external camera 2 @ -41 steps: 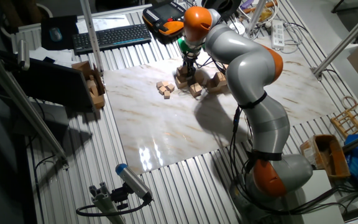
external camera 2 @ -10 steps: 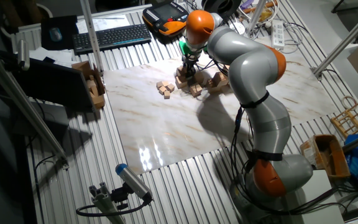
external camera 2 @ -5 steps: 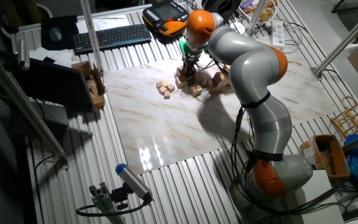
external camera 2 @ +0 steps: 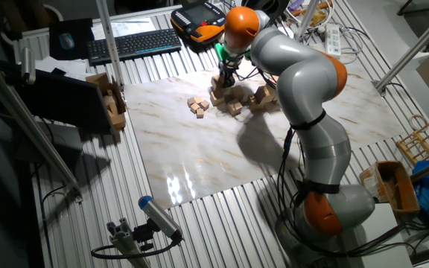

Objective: Stack the blocks into a pyramid shape

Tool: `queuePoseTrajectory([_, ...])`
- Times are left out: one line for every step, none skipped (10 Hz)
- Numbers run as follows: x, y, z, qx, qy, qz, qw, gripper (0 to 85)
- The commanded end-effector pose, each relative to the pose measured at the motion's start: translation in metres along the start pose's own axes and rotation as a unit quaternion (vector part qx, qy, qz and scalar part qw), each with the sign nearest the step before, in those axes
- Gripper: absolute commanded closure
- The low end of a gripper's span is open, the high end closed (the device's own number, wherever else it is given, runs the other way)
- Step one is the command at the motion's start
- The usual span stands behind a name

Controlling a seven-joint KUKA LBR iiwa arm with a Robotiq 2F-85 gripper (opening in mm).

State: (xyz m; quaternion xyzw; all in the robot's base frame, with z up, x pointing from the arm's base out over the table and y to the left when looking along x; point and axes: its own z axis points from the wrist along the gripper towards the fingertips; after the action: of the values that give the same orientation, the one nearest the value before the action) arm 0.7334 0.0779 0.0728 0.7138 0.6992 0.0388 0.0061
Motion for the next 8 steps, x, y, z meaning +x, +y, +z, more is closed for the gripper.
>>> queuePoseTrajectory([0.001, 0.001, -0.006, -0.002, -0.001, 0.000, 1.0000, 85.0])
queuePoseTrajectory([0.001, 0.001, -0.011, -0.003, 0.003, -0.001, 1.0000, 85.0])
queuePoseTrajectory([0.001, 0.000, -0.017, -0.002, 0.007, 0.000, 1.0000, 85.0])
queuePoseTrajectory([0.000, -0.003, -0.024, 0.001, 0.010, -0.002, 0.9999, 85.0])
queuePoseTrajectory([-0.001, -0.005, -0.029, 0.001, 0.013, -0.005, 0.9999, 85.0])
queuePoseTrajectory([-0.003, -0.006, -0.034, 0.005, 0.014, -0.009, 0.9998, 85.0])
queuePoseTrajectory([-0.004, -0.009, -0.038, 0.010, 0.015, -0.009, 0.9998, 85.0])
queuePoseTrajectory([-0.003, -0.013, -0.042, 0.014, 0.013, -0.009, 0.9998, 85.0])
